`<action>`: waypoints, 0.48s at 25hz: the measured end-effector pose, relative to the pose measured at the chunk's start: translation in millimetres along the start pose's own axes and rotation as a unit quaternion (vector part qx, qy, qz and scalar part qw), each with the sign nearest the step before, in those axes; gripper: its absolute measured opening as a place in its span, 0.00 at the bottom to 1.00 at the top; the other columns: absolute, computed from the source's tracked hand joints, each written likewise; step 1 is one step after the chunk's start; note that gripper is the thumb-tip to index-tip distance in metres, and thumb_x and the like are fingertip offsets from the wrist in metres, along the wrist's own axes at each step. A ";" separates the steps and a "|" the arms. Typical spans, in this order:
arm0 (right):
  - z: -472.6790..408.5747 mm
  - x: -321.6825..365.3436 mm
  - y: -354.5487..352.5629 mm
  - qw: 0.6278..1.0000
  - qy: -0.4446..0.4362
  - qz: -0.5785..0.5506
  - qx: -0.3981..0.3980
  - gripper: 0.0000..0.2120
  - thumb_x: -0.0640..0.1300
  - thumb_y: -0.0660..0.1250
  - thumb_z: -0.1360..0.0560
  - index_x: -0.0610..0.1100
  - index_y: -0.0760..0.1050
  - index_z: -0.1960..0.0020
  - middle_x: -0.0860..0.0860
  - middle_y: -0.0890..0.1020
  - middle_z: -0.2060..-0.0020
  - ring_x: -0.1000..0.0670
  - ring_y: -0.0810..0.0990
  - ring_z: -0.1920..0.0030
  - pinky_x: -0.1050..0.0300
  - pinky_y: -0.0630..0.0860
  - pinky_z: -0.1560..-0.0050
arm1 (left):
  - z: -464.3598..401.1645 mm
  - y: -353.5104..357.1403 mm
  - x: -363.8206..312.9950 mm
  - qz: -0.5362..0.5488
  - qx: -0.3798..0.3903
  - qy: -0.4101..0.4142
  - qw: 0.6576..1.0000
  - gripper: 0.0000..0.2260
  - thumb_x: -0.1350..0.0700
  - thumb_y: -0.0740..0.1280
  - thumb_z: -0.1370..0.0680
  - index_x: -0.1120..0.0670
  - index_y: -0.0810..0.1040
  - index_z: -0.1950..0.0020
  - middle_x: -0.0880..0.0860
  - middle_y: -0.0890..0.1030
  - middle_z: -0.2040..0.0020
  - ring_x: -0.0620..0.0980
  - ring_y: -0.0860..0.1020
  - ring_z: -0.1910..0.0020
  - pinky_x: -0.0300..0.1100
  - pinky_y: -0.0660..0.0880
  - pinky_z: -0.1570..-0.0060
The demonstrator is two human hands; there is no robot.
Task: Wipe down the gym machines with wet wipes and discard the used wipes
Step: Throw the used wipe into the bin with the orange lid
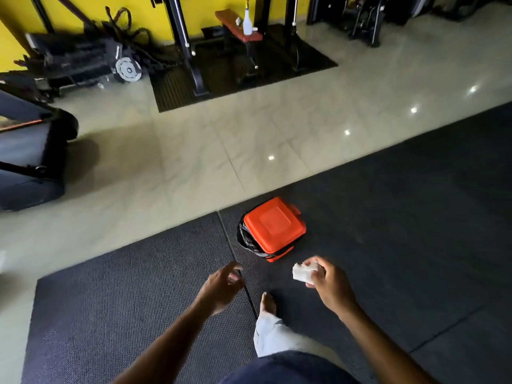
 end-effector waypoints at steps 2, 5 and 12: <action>-47.7 -3.6 3.5 1.000 0.020 -0.002 -0.019 0.15 0.29 0.62 0.26 0.44 0.83 0.53 0.49 0.83 0.52 0.50 0.84 0.53 0.51 0.85 0.62 | -40.8 -13.7 -3.2 -0.035 0.033 0.015 0.999 0.17 0.47 0.66 0.16 0.46 0.72 0.28 0.42 0.80 0.41 0.40 0.82 0.48 0.44 0.80 0.43; -114.4 -0.6 14.9 0.998 0.050 0.005 -0.024 0.09 0.39 0.64 0.27 0.43 0.82 0.50 0.47 0.84 0.53 0.48 0.84 0.55 0.49 0.85 0.60 | -106.5 -49.9 -8.8 -0.073 0.070 0.041 0.994 0.17 0.48 0.67 0.16 0.46 0.71 0.27 0.38 0.78 0.43 0.37 0.81 0.50 0.41 0.81 0.45; -221.0 45.0 25.8 0.993 0.059 0.090 -0.056 0.12 0.43 0.70 0.23 0.38 0.81 0.43 0.44 0.86 0.51 0.45 0.83 0.52 0.55 0.76 0.53 | -230.3 -118.9 -22.4 -0.062 0.094 0.066 0.991 0.17 0.51 0.67 0.16 0.47 0.73 0.28 0.43 0.80 0.39 0.42 0.81 0.44 0.40 0.78 0.46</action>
Point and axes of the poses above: each hand's wrist, its own z-axis away from the middle knuckle, its own y-axis out of the palm, x = y × z, the point moved 5 cm from there along -z, towards the middle knuckle
